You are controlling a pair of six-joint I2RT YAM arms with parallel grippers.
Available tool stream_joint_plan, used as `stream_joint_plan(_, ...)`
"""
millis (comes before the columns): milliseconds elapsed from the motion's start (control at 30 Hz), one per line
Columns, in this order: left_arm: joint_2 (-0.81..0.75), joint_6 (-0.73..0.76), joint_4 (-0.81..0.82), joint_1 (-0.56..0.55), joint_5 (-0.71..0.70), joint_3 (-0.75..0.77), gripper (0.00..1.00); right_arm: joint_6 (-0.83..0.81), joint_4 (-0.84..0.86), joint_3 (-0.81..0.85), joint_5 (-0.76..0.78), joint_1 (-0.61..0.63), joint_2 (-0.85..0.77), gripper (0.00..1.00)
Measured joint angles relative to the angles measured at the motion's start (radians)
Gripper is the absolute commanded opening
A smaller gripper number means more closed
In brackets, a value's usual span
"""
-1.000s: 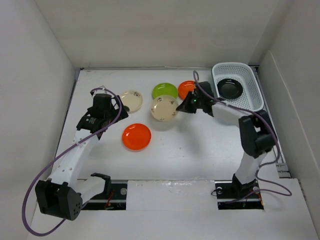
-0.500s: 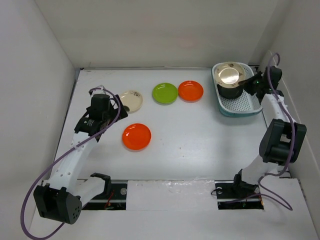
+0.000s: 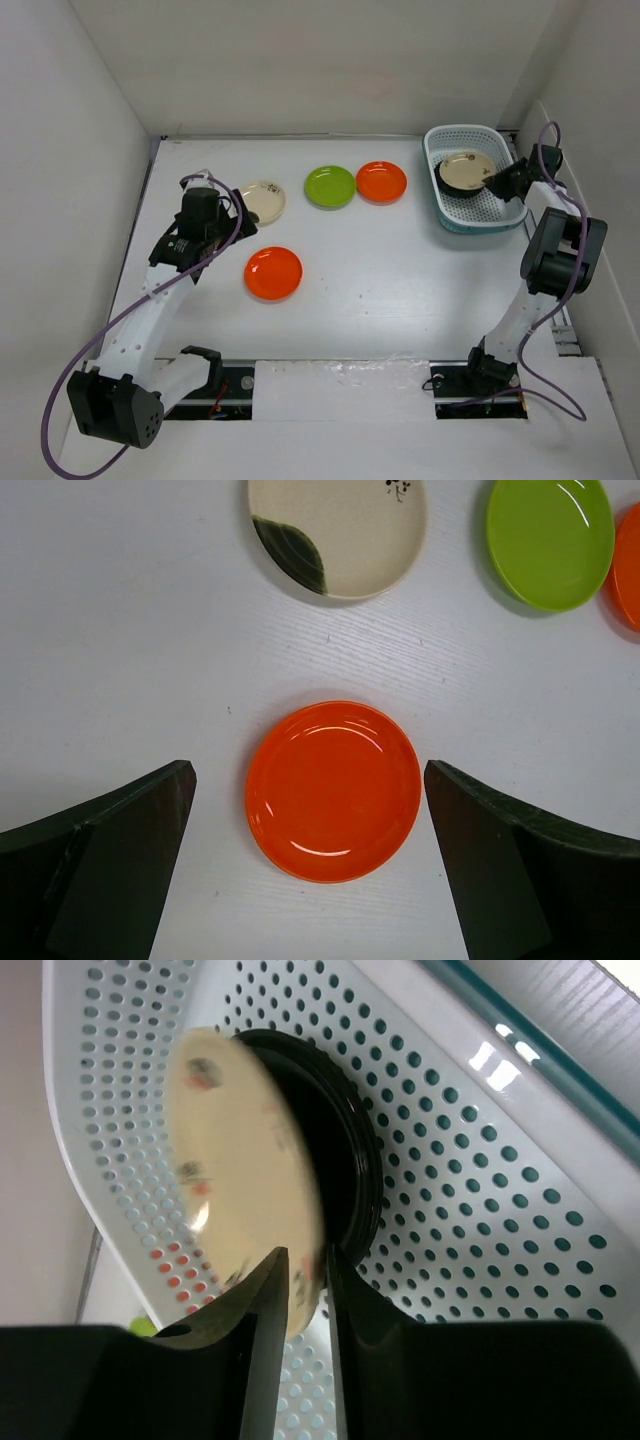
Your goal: Place the plates into the plastic bin on the countertop
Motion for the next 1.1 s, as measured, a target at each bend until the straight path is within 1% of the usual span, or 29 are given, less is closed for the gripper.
stream_joint_plan(67,0.001,0.000,0.004,0.000,0.002,0.000,1.00,0.003,0.000,0.003,-0.008,0.000,0.004,0.47)
stream_joint_plan(100,0.001,0.000,0.006,0.000,0.004,0.000,1.00,0.004,-0.001,0.004,-0.010,0.001,0.004,0.60)
stream_joint_plan(167,0.002,0.001,0.006,0.000,0.008,0.000,1.00,0.006,0.000,0.010,-0.014,0.003,0.002,0.71)
stream_joint_plan(200,0.002,0.003,0.006,0.000,0.011,0.000,1.00,0.005,-0.001,0.011,-0.017,0.005,-0.002,0.92)
stream_joint_plan(233,0.003,0.004,0.006,0.000,0.011,0.000,1.00,0.009,-0.004,0.011,-0.016,0.008,-0.011,1.00)
stream_joint_plan(367,0.003,0.006,0.006,0.000,0.013,0.000,1.00,0.008,-0.016,0.011,-0.003,0.050,-0.113,1.00)
stream_joint_plan(433,0.003,0.005,0.006,0.000,0.006,0.000,1.00,-0.006,-0.015,0.009,0.010,0.105,-0.201,1.00)
stream_joint_plan(500,0.003,0.001,0.005,0.000,-0.016,0.000,1.00,-0.026,-0.010,0.008,0.034,0.207,-0.300,1.00)
stream_joint_plan(600,0.003,-0.013,0.001,-0.002,-0.062,0.000,1.00,-0.060,0.033,-0.003,0.037,0.435,-0.412,1.00)
stream_joint_plan(700,0.019,-0.035,-0.013,0.014,-0.101,0.000,1.00,-0.067,0.106,-0.042,0.013,0.660,-0.431,0.95)
stream_joint_plan(733,0.030,-0.039,-0.017,0.029,-0.105,0.000,1.00,-0.063,0.125,-0.053,0.005,0.721,-0.405,0.94)
stream_joint_plan(800,0.053,-0.047,-0.024,0.069,-0.117,0.000,1.00,-0.051,0.159,-0.056,-0.011,0.808,-0.321,0.88)
stream_joint_plan(833,0.060,-0.051,-0.027,0.084,-0.125,0.000,1.00,-0.042,0.171,-0.054,-0.014,0.841,-0.264,0.87)
stream_joint_plan(967,0.056,-0.061,-0.034,0.096,-0.143,0.000,1.00,0.008,0.180,0.011,-0.021,0.930,0.017,0.84)
stream_joint_plan(1100,0.044,-0.062,-0.034,0.096,-0.144,0.000,1.00,0.057,0.173,0.105,-0.032,0.982,0.220,0.81)
